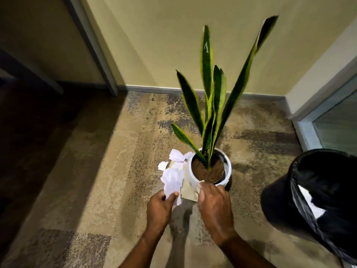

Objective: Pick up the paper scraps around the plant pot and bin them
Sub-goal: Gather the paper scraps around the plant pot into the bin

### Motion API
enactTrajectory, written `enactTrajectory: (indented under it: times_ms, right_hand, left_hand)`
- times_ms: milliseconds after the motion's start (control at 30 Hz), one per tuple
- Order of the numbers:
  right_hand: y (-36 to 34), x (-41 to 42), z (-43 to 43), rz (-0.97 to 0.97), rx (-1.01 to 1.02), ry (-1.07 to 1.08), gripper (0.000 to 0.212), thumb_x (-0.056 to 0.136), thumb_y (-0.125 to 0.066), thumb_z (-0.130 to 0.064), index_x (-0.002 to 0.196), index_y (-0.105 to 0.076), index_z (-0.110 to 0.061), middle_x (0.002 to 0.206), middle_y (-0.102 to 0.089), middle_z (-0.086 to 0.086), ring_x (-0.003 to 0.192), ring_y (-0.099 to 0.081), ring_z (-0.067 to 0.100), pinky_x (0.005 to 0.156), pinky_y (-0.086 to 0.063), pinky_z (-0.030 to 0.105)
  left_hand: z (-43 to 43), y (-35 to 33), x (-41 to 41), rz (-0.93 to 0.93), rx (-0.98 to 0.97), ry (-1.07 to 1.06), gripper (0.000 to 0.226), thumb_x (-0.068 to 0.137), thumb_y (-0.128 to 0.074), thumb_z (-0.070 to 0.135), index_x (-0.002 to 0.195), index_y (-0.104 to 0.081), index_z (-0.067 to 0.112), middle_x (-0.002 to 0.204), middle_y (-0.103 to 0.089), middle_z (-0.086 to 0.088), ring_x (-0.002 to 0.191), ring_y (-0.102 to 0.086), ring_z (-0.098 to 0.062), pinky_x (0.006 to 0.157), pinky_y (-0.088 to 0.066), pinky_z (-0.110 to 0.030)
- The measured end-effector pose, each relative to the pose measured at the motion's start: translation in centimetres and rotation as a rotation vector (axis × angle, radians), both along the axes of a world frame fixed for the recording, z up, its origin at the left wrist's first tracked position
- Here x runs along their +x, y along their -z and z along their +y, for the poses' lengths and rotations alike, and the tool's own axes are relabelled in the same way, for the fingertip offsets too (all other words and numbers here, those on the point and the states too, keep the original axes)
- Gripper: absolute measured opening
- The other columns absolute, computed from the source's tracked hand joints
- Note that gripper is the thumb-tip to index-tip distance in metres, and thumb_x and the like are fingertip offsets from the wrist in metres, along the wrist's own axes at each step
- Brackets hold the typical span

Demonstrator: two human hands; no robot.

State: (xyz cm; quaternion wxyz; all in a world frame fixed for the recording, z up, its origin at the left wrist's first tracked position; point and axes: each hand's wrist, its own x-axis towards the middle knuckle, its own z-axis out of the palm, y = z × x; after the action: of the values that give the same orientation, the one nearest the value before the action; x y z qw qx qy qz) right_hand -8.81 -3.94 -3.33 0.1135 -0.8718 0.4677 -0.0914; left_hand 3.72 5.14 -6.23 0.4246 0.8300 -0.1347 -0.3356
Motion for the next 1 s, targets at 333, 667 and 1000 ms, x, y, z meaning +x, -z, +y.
enactTrajectory:
  times_ms: [333, 667, 1000]
  right_hand:
    - [-10.3, -9.0, -7.2, -0.269, -0.112, 0.374, 0.027, 0.087, -0.043, -0.024, 0.087, -0.068, -0.013, 0.075, -0.068, 0.009, 0.069, -0.063, 0.031, 0.061, -0.050, 0.035]
    - [-14.2, -23.6, -14.9, -0.022, -0.032, 0.693, 0.018, 0.088, -0.057, -0.019, 0.083, -0.067, -0.005, 0.080, -0.069, 0.019, 0.077, -0.066, 0.036, 0.064, -0.050, 0.038]
    - [-13.0, -30.4, -17.9, -0.024, 0.053, 0.736, 0.029, 0.094, -0.046, -0.026, 0.115, -0.062, -0.013, 0.098, -0.070, 0.020, 0.092, -0.065, 0.038, 0.073, -0.049, 0.040]
  left_hand:
    - [-9.6, -11.6, -8.9, -0.072, -0.165, 0.452, 0.044, 0.084, -0.070, 0.041, 0.057, -0.050, 0.013, 0.050, -0.048, -0.002, 0.050, -0.041, -0.004, 0.049, -0.033, -0.023]
    - [-21.1, -15.9, -20.6, -0.330, -0.107, 0.893, 0.034, 0.083, -0.065, 0.036, 0.064, -0.052, 0.012, 0.067, -0.063, -0.013, 0.063, -0.059, -0.021, 0.055, -0.021, -0.034]
    - [-25.7, -14.1, -26.8, -0.567, -0.037, 1.031, 0.031, 0.087, -0.061, 0.040, 0.091, -0.065, 0.010, 0.093, -0.069, -0.014, 0.090, -0.063, -0.032, 0.066, -0.039, -0.034]
